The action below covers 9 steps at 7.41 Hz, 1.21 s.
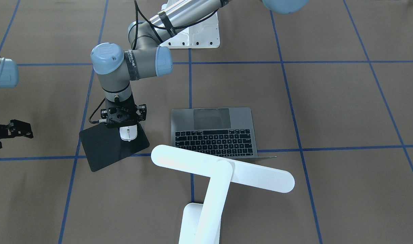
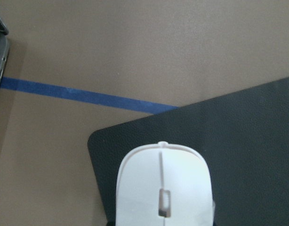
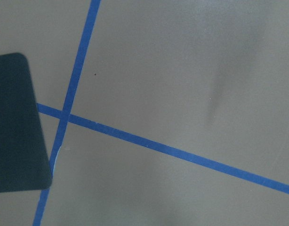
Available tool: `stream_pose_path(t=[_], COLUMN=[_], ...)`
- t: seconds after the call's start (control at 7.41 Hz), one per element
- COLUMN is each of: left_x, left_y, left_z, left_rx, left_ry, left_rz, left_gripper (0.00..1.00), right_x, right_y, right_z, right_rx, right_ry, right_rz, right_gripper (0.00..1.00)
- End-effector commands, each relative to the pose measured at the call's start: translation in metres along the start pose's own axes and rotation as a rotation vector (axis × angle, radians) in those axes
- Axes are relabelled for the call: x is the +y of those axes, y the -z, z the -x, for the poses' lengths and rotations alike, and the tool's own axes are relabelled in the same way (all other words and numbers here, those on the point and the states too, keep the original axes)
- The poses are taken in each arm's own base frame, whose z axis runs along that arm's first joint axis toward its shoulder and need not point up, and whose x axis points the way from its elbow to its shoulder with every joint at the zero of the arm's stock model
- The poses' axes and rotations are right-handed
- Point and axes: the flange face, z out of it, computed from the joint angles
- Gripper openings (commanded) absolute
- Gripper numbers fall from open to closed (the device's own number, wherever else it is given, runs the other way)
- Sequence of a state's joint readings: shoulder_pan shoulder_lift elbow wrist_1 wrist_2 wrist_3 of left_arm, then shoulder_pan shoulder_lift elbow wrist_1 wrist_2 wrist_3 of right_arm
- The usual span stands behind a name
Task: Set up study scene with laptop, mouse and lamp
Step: 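Lower the white mouse onto the black mouse pad with the left gripper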
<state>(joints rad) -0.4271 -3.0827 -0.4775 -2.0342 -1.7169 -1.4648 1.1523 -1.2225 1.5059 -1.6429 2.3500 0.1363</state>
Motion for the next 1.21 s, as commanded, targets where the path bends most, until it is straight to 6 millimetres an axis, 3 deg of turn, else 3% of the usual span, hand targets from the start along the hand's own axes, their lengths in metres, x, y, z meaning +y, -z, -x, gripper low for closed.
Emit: stream_pose_path(t=[0.0, 0.4, 1.08], left_x=[0.011, 0.025, 0.027], left_y=[-0.002, -0.006, -0.002], left_z=[-0.004, -0.006, -0.01], left_rx=[-0.005, -0.008, -0.001], left_ry=[-0.003, -0.015, -0.074], left_rz=[0.009, 0.022, 0.025], left_gripper=[0.66, 0.66, 0.84], right_x=[0.0, -0.001, -0.003], right_y=[0.001, 0.004, 0.013], right_z=[0.0, -0.001, 0.001], right_rx=[0.0, -0.001, -0.006], right_ry=[0.002, 0.001, 0.004], right_rz=[-0.002, -0.007, -0.021], right_gripper=[0.99, 0.99, 0.99])
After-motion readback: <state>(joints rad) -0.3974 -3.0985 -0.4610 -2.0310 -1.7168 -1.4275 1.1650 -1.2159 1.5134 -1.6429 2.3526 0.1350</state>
